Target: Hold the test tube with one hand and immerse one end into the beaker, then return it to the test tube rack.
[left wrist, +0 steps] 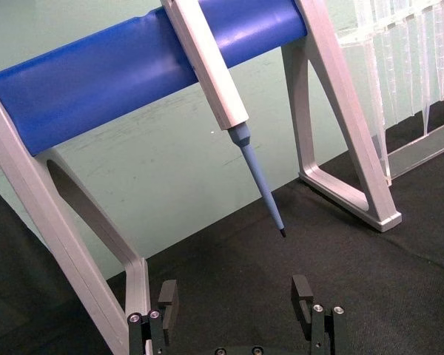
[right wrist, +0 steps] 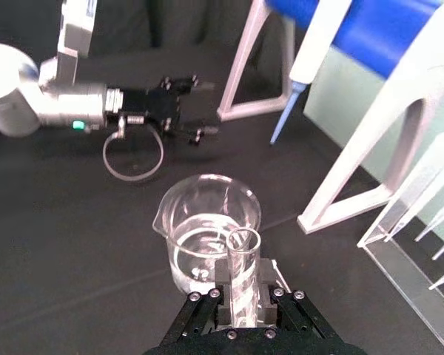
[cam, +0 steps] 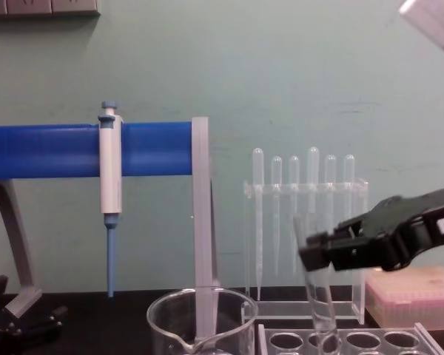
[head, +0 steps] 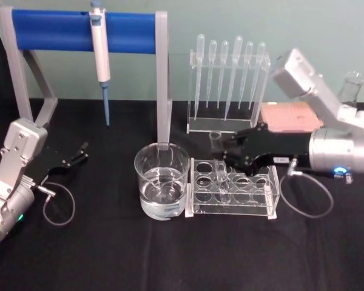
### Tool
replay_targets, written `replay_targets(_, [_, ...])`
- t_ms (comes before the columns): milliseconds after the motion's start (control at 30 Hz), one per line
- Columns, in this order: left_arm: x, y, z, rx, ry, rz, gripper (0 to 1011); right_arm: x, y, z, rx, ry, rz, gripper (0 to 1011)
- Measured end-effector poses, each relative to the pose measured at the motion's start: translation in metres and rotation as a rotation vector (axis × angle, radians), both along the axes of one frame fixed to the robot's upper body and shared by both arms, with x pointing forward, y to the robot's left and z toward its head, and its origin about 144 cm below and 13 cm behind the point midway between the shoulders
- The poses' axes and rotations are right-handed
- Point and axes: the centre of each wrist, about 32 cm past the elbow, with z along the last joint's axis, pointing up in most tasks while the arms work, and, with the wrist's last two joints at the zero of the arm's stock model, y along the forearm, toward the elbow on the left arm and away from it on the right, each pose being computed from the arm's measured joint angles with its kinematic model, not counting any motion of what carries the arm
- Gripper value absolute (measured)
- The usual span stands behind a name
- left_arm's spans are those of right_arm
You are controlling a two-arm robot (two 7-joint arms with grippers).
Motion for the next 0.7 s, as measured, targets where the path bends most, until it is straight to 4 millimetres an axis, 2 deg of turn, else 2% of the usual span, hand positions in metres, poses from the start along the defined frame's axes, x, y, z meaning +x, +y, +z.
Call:
replay_targets(333, [0.0, 0.0, 0.0, 0.0, 0.0, 0.0, 1000, -0.016, -0.024, 0.008, 0.139, 0.001, -0.054, 221])
replay_targets(700, [0.0, 0.0, 0.0, 0.0, 0.0, 0.0, 1000, -0.031, -0.042, 0.033, 0.202, -0.035, -0.061, 221])
